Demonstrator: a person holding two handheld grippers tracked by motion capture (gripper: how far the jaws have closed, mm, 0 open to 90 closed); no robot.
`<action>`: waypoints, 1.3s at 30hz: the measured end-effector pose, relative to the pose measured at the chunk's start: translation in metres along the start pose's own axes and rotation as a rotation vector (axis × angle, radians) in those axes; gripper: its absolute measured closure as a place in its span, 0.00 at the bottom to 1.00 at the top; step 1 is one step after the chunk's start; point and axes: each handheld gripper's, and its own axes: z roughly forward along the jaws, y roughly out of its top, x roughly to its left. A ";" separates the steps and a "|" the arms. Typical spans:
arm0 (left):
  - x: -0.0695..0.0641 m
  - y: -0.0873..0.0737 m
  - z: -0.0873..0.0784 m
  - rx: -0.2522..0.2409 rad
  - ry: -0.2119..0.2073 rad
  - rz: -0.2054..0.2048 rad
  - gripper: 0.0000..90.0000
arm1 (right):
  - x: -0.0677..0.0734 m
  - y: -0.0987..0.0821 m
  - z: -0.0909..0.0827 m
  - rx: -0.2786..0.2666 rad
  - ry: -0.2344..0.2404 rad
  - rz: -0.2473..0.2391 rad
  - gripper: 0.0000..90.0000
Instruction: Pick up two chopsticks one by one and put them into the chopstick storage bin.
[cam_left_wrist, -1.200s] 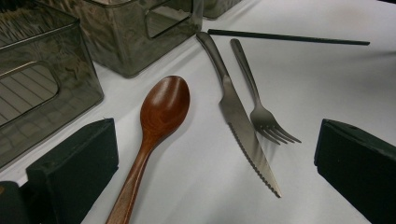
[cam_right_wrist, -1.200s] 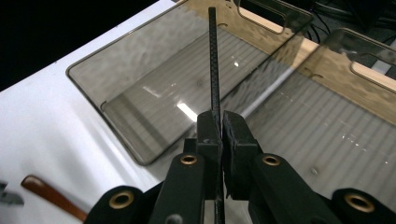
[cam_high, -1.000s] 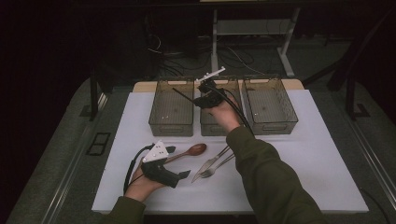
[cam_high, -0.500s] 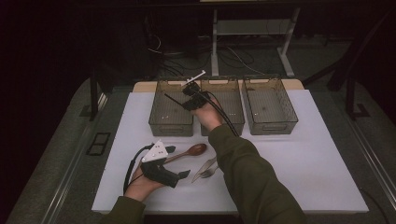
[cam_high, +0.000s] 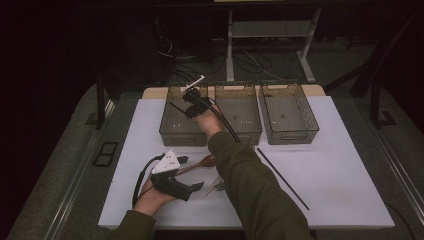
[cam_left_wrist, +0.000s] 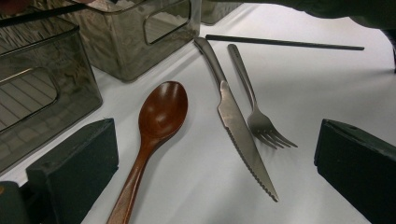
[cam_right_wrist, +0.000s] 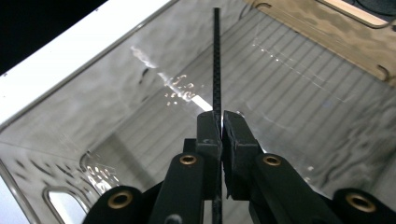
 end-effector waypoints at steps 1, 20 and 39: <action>0.000 0.000 0.000 -0.003 0.000 0.000 0.00 | 0.001 0.001 0.000 -0.013 -0.003 -0.006 0.93; 0.000 0.000 -0.003 0.010 0.006 0.008 0.00 | -0.014 -0.019 -0.056 -0.145 0.123 -0.020 0.52; -0.002 -0.002 -0.001 0.019 0.000 -0.005 0.00 | -0.041 -0.082 -0.143 -0.259 0.133 -0.079 0.44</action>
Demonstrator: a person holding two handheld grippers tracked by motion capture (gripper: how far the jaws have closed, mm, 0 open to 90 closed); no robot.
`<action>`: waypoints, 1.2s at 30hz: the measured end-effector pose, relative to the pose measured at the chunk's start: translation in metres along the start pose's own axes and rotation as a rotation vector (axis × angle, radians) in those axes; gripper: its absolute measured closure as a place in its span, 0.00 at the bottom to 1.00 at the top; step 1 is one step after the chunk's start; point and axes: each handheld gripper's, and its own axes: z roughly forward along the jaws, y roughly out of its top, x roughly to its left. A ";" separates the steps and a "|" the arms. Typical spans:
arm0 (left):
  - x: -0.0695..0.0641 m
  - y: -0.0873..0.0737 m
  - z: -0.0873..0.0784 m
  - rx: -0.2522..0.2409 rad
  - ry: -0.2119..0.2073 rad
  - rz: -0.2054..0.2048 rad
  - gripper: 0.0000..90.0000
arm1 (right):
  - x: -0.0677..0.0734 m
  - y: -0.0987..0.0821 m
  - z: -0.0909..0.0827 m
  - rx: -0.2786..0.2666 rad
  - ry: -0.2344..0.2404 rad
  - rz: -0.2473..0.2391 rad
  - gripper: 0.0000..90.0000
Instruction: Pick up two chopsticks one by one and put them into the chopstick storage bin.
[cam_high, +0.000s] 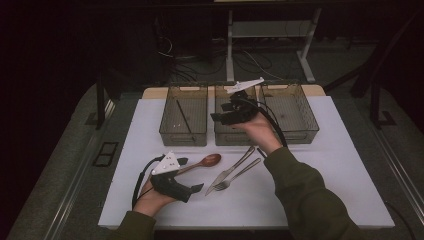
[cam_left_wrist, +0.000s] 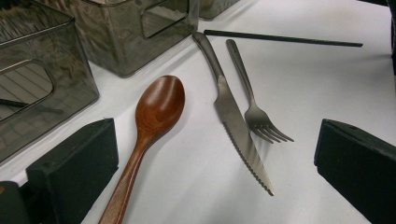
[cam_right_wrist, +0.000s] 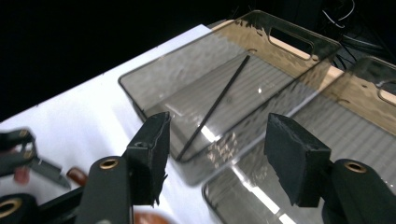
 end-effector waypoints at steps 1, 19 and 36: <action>0.000 0.000 0.000 0.001 0.001 0.001 0.00 | 0.000 -0.006 -0.008 0.005 -0.002 -0.010 0.43; 0.001 -0.002 0.001 0.013 -0.003 0.002 0.00 | -0.004 -0.065 -0.068 0.002 -0.030 0.006 0.43; 0.001 -0.003 -0.001 0.006 0.005 -0.005 0.00 | -0.010 -0.139 -0.109 0.038 -0.046 0.067 0.49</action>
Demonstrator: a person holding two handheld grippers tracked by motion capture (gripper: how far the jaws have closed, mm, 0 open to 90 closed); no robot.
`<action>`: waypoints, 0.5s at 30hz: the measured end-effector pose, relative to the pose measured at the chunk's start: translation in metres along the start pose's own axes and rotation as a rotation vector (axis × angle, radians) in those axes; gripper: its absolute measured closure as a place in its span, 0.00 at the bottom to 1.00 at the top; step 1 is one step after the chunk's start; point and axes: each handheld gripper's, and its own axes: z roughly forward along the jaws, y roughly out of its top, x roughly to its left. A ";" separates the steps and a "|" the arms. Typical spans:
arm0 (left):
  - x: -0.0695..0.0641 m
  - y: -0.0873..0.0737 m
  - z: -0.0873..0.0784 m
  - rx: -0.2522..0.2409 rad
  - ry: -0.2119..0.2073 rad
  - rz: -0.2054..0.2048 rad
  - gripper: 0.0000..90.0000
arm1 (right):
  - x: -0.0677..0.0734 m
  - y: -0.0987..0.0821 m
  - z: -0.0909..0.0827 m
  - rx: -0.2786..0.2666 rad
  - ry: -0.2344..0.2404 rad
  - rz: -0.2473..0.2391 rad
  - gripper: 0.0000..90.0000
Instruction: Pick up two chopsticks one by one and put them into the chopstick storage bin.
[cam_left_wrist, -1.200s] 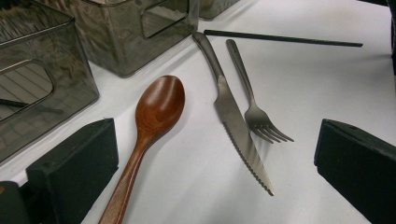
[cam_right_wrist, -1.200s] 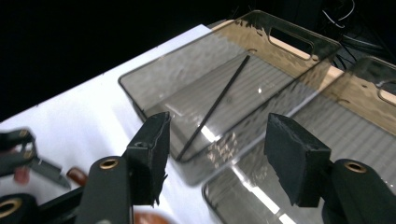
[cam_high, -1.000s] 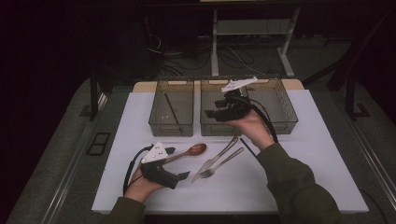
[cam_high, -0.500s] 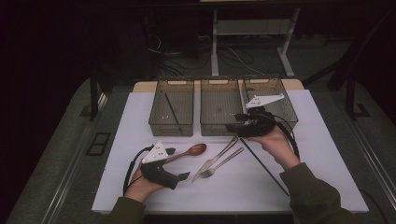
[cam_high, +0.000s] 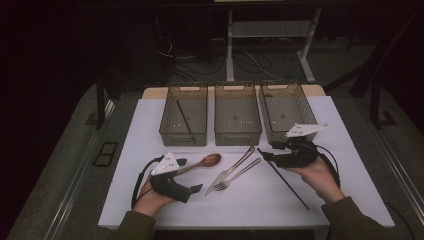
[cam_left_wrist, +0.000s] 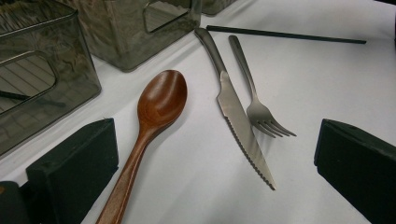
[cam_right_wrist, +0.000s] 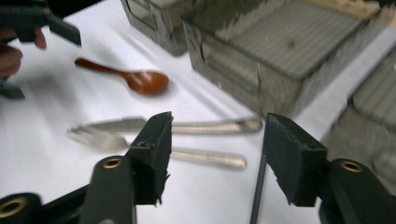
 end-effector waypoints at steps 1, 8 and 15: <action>0.000 0.000 0.000 -0.001 0.000 -0.002 0.00 | 0.000 -0.005 -0.001 0.006 0.001 0.003 0.50; 0.000 0.000 -0.001 0.004 0.001 0.003 0.00 | 0.000 -0.032 -0.009 0.049 -0.046 0.022 0.59; 0.000 0.000 -0.001 0.004 0.005 0.002 0.00 | -0.001 -0.057 -0.012 0.088 -0.084 0.060 0.69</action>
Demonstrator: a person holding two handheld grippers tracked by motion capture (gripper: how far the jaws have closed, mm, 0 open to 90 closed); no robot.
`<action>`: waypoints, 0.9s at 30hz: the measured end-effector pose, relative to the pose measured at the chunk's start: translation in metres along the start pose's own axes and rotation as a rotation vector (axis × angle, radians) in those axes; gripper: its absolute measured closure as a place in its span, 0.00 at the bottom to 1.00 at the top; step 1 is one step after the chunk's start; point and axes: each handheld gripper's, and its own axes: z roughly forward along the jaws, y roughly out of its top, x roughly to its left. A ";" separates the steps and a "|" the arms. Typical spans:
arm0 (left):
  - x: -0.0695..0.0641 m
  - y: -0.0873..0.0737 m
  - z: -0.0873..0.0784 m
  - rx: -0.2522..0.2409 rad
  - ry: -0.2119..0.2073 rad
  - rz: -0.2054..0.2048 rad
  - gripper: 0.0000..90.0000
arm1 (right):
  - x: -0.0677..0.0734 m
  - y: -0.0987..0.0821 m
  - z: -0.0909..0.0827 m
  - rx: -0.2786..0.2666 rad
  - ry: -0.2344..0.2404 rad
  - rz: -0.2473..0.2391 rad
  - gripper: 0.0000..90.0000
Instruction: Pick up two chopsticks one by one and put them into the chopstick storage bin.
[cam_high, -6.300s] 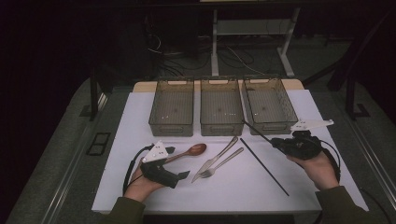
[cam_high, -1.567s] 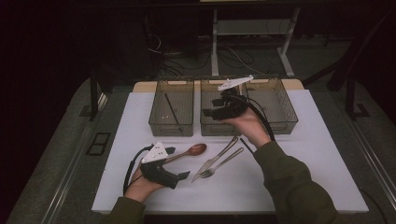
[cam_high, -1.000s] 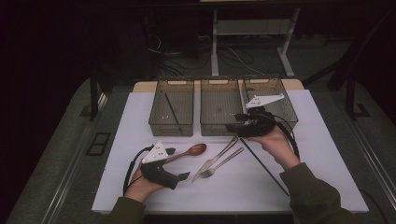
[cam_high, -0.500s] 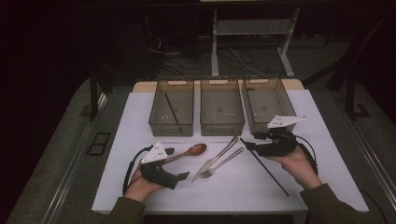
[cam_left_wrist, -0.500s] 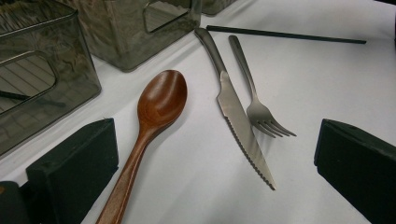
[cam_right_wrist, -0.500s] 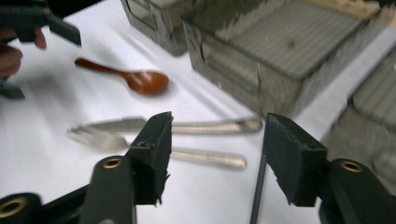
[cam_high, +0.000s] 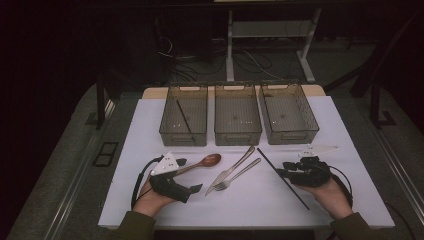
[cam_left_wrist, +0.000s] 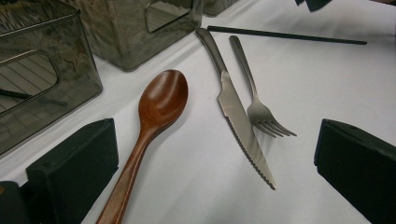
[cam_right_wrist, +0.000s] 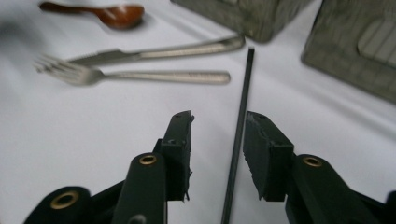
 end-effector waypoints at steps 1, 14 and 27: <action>0.000 0.000 0.000 -0.001 0.000 -0.001 0.00 | 0.000 -0.003 0.001 0.007 -0.011 -0.008 0.71; -0.001 -0.001 0.001 0.009 0.001 -0.001 0.00 | -0.002 -0.024 0.011 0.093 -0.045 -0.022 0.83; -0.001 0.000 0.002 0.017 0.000 0.005 0.00 | -0.001 -0.025 0.019 0.105 -0.078 -0.049 0.92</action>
